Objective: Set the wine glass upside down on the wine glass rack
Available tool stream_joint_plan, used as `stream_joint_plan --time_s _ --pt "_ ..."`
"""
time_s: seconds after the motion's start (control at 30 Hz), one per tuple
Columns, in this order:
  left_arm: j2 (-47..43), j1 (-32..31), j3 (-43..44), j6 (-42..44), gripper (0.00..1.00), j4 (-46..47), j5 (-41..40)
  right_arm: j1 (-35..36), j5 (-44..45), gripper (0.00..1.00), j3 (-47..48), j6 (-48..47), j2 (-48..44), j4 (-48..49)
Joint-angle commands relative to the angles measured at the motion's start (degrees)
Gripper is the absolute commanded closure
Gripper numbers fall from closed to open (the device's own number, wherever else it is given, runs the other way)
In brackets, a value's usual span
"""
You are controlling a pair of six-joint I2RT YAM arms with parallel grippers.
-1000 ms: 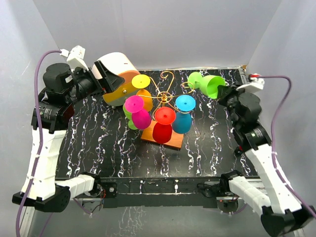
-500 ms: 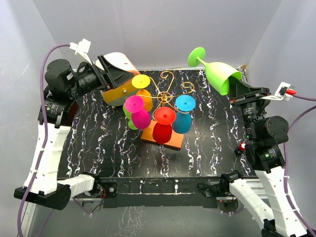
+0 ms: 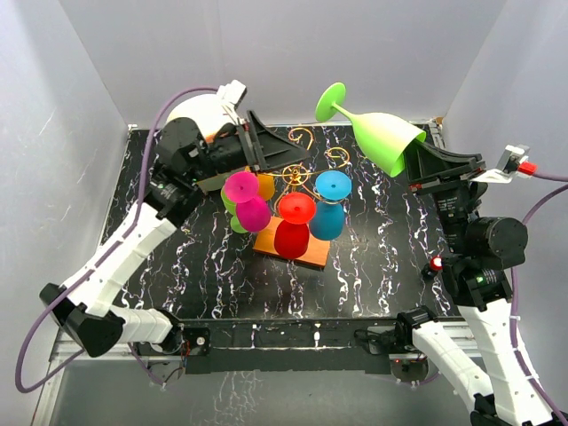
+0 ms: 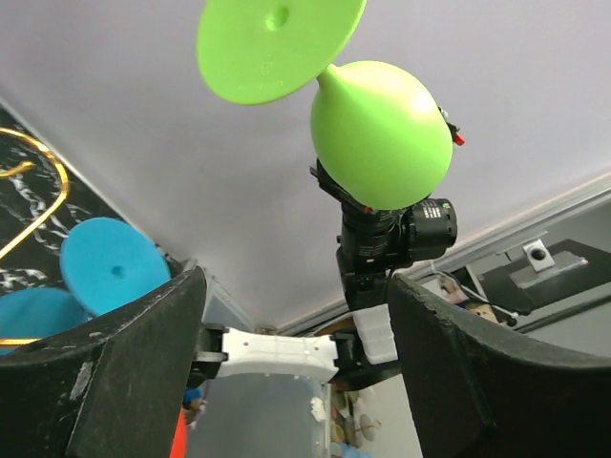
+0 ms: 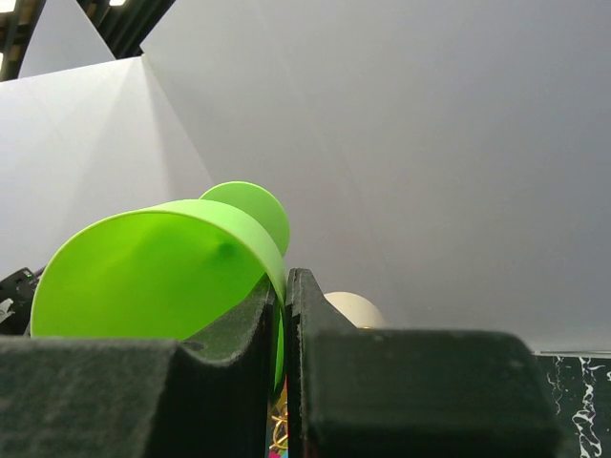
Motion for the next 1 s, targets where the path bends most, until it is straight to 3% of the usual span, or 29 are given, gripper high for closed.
stream_joint_plan --time_s 0.0,0.27,0.47,0.6,0.97 --pt "1.4 -3.6 1.6 -3.6 0.25 9.2 -5.6 0.2 -1.6 1.0 1.2 -2.6 -0.4 3.9" --pt "3.6 -11.5 -0.9 -9.9 0.27 19.5 -18.7 0.2 -4.7 1.0 1.0 -6.3 -1.2 5.5" --pt "6.8 -14.4 4.0 -12.9 0.25 15.5 -28.1 0.2 -8.8 1.0 1.1 -7.3 -0.5 7.0" --pt "8.5 -14.5 4.5 -17.8 0.26 15.4 -30.0 0.2 -10.0 1.0 1.7 -8.6 -0.5 6.1" --pt "7.3 -15.3 0.6 -20.0 0.46 22.2 -33.2 0.2 -10.7 1.0 1.1 -11.4 -0.5 4.8"
